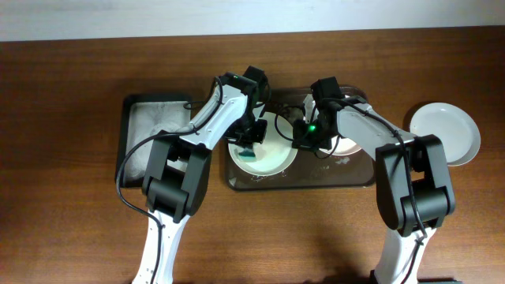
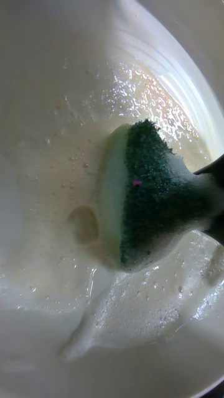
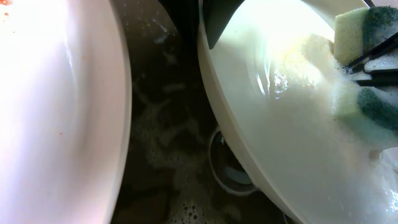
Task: Clean dirty plates on tray and stack at the side
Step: 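Continue scrubbing the plate with the sponge in circular strokes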
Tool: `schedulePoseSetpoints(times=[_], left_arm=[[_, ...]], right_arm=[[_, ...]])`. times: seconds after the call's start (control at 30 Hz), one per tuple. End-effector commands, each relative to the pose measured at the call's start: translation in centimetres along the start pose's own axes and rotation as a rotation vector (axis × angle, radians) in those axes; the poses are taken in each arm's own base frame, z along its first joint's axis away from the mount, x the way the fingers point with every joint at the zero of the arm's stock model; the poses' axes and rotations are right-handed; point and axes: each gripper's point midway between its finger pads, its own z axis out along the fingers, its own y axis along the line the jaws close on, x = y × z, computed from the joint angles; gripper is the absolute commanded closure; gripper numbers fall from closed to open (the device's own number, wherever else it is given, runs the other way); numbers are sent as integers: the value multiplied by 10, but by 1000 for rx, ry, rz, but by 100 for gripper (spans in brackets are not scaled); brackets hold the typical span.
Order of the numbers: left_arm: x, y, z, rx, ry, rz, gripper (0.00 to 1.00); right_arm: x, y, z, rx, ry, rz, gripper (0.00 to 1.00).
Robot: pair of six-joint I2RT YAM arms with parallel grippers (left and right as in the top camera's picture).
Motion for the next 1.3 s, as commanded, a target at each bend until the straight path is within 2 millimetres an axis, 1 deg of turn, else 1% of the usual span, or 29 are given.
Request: schedulePoseSetpoints(times=[0.0,0.07,0.13,0.17,0.27,0.37,0.47,0.57,0.63,0.67,0.73,0.83,0.87,0.97,1.03,1.27], left_arm=[[6,7,33,-38,49,21,99],[5,8,33,-41,43,23,99],[-3,11,33,-56,11,24,99],[-9,14,32,-69,-12,25,99],[-34,22,30,-123,-117,32,99],[-53,32,25,-189,-200,31,99],[-61,38,22,-231,-239,29,99],[-54,40,23,-239,-209,28,99],[-39,39,26,-239,-149,31,99],[-26,36,28,-212,-90,31,99],[-11,29,30,-167,-27,29,99],[7,6,32,-25,56,111,99],[12,-8,32,65,75,162,99],[18,-37,27,243,82,251,99],[17,-49,24,313,69,287,99],[-1,-54,24,324,-10,315,99]], right_arm=[[10,2,9,-16,40,0,96],[10,2,9,-16,40,0,96],[10,2,9,-16,40,0,96],[10,2,9,-16,40,0,96],[10,2,9,-16,41,1,96],[11,2,9,-15,43,1,96],[11,2,9,-14,46,2,96],[11,2,9,-14,46,2,96],[11,2,9,-14,46,2,96],[11,2,9,-14,46,2,96],[11,2,9,-14,45,2,96],[11,2,9,-14,45,2,96],[11,2,9,-14,45,2,96],[11,2,9,-14,45,2,96],[11,2,9,-14,46,2,96],[11,2,9,-14,46,2,96]])
